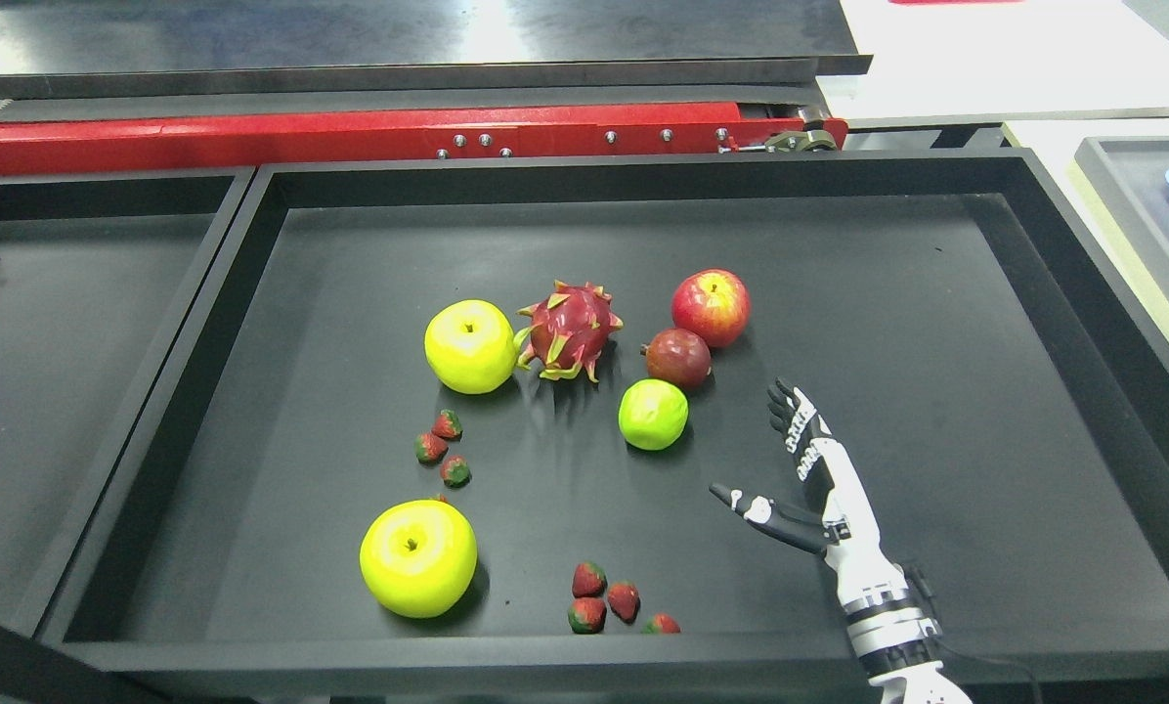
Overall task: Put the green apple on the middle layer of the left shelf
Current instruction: 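Withdraw the open right hand from the green apple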
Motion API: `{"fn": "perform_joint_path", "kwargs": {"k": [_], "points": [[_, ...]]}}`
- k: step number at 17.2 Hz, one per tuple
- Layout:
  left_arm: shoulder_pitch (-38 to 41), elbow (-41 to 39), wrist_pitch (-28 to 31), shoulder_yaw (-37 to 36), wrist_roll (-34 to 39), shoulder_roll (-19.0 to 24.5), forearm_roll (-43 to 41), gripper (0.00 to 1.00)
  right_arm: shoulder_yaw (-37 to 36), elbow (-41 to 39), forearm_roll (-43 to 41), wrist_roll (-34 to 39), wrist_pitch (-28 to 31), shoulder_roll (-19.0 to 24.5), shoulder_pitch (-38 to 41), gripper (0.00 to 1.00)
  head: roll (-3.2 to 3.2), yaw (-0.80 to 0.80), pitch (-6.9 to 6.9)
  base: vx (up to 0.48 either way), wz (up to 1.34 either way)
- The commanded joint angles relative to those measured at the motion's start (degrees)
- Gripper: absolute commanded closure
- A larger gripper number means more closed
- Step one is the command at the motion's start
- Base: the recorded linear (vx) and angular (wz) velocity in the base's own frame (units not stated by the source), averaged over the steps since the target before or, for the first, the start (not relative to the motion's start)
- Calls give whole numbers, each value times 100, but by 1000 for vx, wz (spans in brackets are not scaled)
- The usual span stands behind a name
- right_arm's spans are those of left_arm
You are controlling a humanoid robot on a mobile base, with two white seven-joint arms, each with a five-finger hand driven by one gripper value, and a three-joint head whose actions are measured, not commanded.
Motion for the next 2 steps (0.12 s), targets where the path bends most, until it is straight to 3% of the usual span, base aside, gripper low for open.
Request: {"fn": "perform_joint_path", "kwargs": {"k": [1,2], "points": [[-70,2,3,0,5,101,0,0,-57,-135,-137,102,155,232,110,0,0,0,0,-126,-1],[-70,2,3,0,5,101,0,0,-57,-135,-137,102,164,232,110,0,0,0,0,-126,-1]]}}
